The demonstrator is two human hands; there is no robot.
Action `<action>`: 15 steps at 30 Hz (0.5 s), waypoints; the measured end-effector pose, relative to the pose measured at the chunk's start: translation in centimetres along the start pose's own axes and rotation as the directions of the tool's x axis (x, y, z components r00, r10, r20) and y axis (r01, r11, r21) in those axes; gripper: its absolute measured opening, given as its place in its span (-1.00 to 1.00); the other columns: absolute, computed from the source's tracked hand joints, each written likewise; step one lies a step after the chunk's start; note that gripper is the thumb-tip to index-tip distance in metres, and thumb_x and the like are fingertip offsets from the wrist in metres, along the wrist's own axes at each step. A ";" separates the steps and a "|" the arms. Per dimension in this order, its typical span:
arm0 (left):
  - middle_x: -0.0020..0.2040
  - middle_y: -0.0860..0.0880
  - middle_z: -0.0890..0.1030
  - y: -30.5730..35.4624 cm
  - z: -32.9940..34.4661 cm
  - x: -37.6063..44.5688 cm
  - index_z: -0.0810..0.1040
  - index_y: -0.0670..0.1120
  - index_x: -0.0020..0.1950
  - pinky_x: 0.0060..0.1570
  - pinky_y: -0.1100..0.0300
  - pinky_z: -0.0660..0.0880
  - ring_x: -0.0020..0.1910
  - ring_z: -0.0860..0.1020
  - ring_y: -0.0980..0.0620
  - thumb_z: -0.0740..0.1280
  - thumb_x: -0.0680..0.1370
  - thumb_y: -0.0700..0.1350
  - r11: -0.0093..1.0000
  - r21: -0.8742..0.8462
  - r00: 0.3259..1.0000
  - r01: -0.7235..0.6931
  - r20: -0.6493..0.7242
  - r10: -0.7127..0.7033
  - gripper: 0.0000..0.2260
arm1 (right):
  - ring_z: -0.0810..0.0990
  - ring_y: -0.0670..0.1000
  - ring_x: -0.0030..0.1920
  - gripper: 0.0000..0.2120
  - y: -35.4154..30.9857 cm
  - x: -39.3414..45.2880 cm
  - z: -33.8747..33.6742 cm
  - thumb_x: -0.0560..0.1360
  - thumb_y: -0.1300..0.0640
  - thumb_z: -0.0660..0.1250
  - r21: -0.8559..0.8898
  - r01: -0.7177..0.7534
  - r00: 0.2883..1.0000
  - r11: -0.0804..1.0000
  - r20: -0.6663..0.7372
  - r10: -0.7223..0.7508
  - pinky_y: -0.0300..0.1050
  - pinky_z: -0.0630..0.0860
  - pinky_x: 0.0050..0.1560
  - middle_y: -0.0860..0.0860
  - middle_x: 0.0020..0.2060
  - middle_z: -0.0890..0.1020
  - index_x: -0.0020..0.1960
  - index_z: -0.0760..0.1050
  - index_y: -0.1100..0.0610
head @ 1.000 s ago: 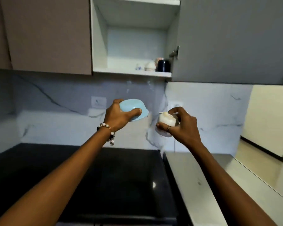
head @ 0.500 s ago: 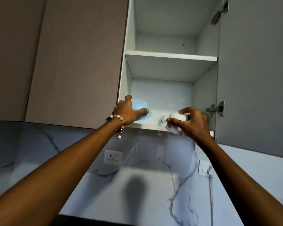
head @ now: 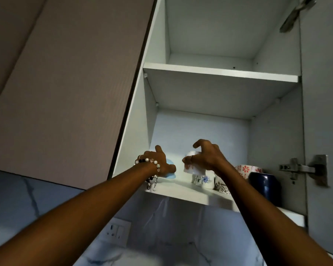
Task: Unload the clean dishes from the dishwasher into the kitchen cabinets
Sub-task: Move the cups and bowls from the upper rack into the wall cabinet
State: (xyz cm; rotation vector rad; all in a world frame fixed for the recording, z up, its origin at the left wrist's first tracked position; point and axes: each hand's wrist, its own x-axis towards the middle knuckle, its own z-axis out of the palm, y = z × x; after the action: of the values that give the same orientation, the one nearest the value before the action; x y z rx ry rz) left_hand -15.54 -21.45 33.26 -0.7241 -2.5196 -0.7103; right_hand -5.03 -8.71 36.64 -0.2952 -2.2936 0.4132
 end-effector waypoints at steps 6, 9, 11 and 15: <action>0.35 -0.23 0.40 -0.2 1.8 4.1 0.07 -0.23 0.45 0.20 0.00 0.43 0.27 0.44 -0.20 0.29 0.46 0.23 0.999 0.016 0.994 0.045 0.095 -0.046 -0.22 | 0.57 0.16 0.01 -0.38 2.1 1.5 0.6 0.25 0.02 0.49 -0.102 -0.122 0.970 0.987 0.198 0.140 0.07 0.62 -0.03 0.09 0.16 0.46 0.24 0.35 0.05; 0.39 -0.24 0.36 -0.3 2.4 5.0 0.04 -0.25 0.47 0.25 -0.02 0.41 0.32 0.41 -0.22 0.28 0.47 0.24 0.999 0.012 0.993 0.046 0.104 -0.047 -0.19 | 0.57 0.17 -0.01 -0.42 3.1 1.2 0.2 0.29 0.06 0.50 -0.082 -0.160 0.961 0.984 0.215 0.174 0.11 0.62 -0.02 0.08 0.16 0.44 0.24 0.37 0.08; 0.37 -0.24 0.39 -0.2 2.7 5.3 0.07 -0.23 0.45 0.20 -0.01 0.42 0.29 0.44 -0.21 0.28 0.47 0.25 0.999 0.006 0.994 0.045 0.103 -0.046 -0.21 | 0.57 0.15 0.00 -0.44 3.4 0.9 0.1 0.32 0.07 0.48 -0.075 -0.152 0.964 0.986 0.209 0.164 0.05 0.62 -0.05 0.10 0.15 0.45 0.25 0.37 0.11; 0.34 -0.23 0.42 0.2 2.7 5.5 0.12 -0.23 0.43 0.09 0.05 0.41 0.25 0.45 -0.19 0.27 0.49 0.23 1.000 0.011 0.993 0.028 0.114 -0.029 -0.26 | 0.51 0.10 0.07 -0.53 3.5 0.9 1.1 0.38 0.03 0.42 -0.212 -0.087 0.975 0.973 0.182 0.126 -0.09 0.50 0.00 0.10 0.15 0.51 0.23 0.43 0.15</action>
State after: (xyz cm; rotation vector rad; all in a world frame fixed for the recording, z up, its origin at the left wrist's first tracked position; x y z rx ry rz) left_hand -20.38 -17.81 34.07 -0.7464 -2.6397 -0.6844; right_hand -6.16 -5.42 35.12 -0.5019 -2.5252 0.2713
